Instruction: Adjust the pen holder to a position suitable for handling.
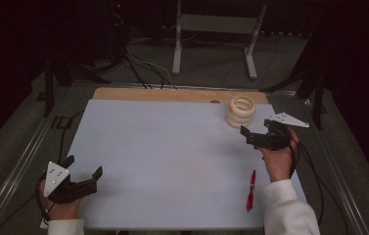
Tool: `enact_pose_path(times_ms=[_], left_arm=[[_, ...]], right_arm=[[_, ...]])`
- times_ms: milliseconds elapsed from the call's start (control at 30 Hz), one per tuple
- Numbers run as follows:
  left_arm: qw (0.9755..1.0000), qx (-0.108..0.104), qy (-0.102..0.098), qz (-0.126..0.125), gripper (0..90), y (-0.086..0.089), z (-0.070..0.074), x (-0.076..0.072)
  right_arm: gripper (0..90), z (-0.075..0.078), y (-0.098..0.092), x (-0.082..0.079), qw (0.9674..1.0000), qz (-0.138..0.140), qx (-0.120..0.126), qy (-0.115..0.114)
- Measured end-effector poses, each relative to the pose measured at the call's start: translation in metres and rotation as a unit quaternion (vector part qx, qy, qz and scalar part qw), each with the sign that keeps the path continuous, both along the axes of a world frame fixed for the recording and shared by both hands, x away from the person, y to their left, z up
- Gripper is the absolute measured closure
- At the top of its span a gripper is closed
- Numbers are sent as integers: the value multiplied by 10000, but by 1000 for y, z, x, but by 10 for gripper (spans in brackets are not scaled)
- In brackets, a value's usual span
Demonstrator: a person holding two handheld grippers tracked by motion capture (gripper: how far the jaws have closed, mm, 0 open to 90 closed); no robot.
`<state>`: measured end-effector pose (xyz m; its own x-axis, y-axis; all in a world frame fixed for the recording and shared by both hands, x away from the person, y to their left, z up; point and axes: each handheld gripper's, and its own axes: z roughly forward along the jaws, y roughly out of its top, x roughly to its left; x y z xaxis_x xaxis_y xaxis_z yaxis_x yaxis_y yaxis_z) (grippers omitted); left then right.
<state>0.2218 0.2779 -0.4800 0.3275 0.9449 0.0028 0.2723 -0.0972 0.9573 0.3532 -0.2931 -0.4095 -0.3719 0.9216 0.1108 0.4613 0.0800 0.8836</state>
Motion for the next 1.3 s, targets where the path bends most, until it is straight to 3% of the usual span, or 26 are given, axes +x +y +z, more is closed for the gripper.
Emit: enact_pose_path(times_ms=[867,1100,1300], left_arm=[[10000,70,15,32,7,-1,-2,0],[10000,23,2,65,7,0,-2,0],[10000,-22,10,52,7,1,-2,0]], right_arm=[[10,15,6,49,9993,-327,-203,28],[10,11,4,71,9986,-460,-239,84],[10,0,-2,91,9970,-673,-129,353]])
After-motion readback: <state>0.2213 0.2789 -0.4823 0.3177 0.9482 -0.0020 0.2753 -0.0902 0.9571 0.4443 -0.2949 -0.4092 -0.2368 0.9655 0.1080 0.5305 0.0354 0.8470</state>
